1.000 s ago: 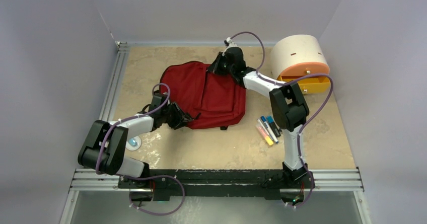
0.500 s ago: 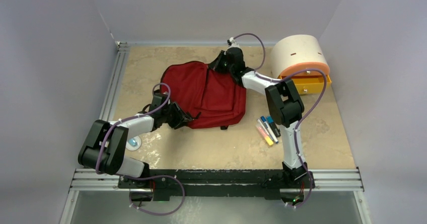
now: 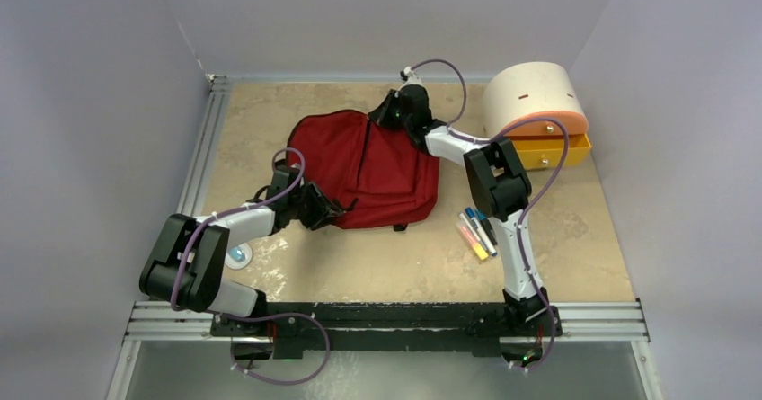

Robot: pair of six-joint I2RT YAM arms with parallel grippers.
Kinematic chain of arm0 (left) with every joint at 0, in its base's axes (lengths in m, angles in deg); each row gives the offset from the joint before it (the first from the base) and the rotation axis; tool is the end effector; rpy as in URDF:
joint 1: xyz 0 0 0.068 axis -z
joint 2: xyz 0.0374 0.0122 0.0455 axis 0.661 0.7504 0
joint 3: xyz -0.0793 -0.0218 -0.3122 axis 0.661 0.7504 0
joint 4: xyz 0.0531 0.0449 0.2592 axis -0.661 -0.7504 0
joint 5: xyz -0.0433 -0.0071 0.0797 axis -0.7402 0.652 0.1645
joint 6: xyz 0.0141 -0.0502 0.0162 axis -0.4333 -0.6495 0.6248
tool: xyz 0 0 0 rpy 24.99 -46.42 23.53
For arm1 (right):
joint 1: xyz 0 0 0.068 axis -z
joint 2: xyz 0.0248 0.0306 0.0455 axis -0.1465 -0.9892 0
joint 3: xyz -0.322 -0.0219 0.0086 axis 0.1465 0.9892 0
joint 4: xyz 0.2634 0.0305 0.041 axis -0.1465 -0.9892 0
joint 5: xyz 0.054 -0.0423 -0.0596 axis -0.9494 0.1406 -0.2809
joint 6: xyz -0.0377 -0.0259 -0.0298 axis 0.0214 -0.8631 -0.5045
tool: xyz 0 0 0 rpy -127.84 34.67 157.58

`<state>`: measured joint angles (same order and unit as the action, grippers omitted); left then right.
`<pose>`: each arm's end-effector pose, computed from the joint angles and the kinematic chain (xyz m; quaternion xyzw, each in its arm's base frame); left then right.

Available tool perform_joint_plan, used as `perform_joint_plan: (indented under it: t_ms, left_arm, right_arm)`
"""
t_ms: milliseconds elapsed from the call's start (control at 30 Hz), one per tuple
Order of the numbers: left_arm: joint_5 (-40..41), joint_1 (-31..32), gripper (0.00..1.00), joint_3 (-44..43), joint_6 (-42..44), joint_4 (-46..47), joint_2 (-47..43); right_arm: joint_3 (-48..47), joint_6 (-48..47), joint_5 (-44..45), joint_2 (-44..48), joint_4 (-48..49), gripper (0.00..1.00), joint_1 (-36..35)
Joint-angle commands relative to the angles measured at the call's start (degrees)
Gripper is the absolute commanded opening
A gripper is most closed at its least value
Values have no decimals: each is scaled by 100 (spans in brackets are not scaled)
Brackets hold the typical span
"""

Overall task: Pack the student bag
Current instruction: Unzip the student bag at the center of the board.

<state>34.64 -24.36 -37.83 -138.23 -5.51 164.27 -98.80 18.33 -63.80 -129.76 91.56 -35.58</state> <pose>0.2355 -0.0827 0.1787 -0.2838 0.8917 -0.3037 0.1793 0.5114 0.2661 0.2288 0.0616 0.7803 0.3774 0.4949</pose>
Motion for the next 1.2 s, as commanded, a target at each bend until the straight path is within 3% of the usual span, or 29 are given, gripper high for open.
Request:
perform_joint_plan:
  t_ms: [0,167,433,767,867,1167]
  left_arm:
    - [699,21,34,187,313,-706,249]
    - [691,21,34,187,326,-699,249]
    - [624,21,37,-11,488,-951,-162]
    - [742,21,51,-1248,1051,-1927,-1178]
    - [713,21,58,-1660,1382,-1992,-1051]
    - [522,245,61,-2546,2045,-1473,-290]
  right_arm:
    - [-417,-306,533,29,382,0,180]
    - [-407,-522,622,151,356,0,176]
    - [425,-955,653,1111,436,29,176]
    - [2085,-805,981,2783,142,49,176]
    - [2556,-611,918,3229,-40,53,181]
    - [3604,-571,1078,4379,-780,69,176]
